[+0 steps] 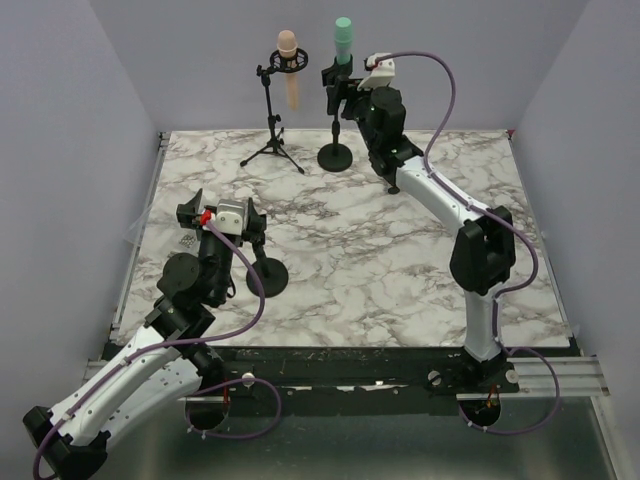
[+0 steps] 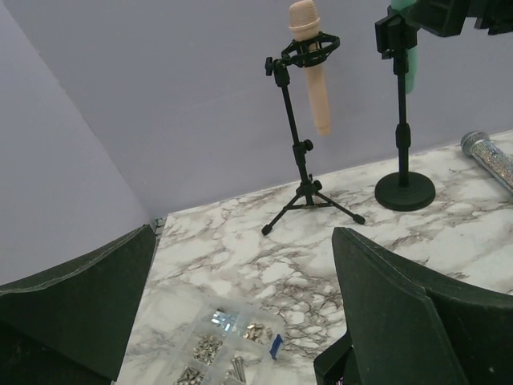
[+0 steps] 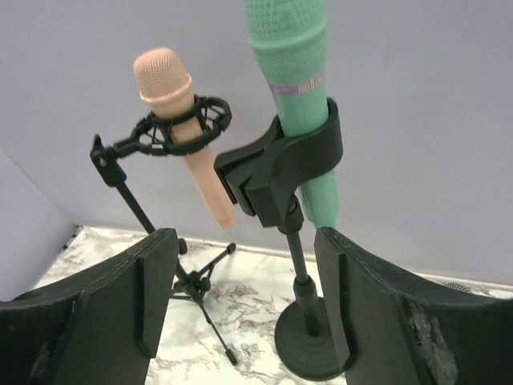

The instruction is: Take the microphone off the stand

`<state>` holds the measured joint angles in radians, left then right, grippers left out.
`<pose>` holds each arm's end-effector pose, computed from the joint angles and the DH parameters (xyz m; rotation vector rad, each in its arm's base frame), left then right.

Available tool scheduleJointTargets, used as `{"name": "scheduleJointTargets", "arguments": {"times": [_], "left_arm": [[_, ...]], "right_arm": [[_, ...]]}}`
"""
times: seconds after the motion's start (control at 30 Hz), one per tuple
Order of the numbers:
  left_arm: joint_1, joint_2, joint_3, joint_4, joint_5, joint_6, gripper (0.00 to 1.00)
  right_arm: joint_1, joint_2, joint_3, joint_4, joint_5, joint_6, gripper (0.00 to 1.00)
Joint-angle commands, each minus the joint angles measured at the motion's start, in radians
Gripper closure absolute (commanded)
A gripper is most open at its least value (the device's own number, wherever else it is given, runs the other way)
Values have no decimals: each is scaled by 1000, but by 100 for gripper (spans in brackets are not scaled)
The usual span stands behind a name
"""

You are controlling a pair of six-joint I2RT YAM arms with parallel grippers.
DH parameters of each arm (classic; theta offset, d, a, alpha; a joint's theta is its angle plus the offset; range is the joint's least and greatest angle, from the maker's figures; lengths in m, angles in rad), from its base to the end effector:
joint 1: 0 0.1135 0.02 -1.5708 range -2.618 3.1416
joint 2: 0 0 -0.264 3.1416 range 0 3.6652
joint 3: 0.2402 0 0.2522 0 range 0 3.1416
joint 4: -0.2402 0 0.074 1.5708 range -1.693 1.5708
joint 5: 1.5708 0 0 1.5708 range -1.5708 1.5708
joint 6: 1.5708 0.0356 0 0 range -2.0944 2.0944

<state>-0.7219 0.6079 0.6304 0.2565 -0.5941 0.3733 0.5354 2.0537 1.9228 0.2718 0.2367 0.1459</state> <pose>0.1230 -0.0817 0.3583 0.2161 1.3236 0.0887 0.4350 0.2483 0.3901 -0.0847 1.4429 0.3906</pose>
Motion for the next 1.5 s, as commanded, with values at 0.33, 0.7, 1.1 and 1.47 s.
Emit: {"name": "scheduleJointTargets", "arguments": {"times": [0.33, 0.7, 1.1, 1.47], "left_arm": [[1, -7, 15, 4, 1, -1, 5], [3, -10, 17, 8, 4, 1, 6], [2, -5, 17, 6, 4, -1, 5], [2, 11, 18, 3, 10, -8, 6]], "right_arm": [[-115, 222, -61, 274, -385, 64, 5], [-130, 465, 211, 236, -423, 64, 20], [-130, 548, 299, 192, -442, 53, 58], [-129, 439, 138, 213, -460, 27, 83]]}}
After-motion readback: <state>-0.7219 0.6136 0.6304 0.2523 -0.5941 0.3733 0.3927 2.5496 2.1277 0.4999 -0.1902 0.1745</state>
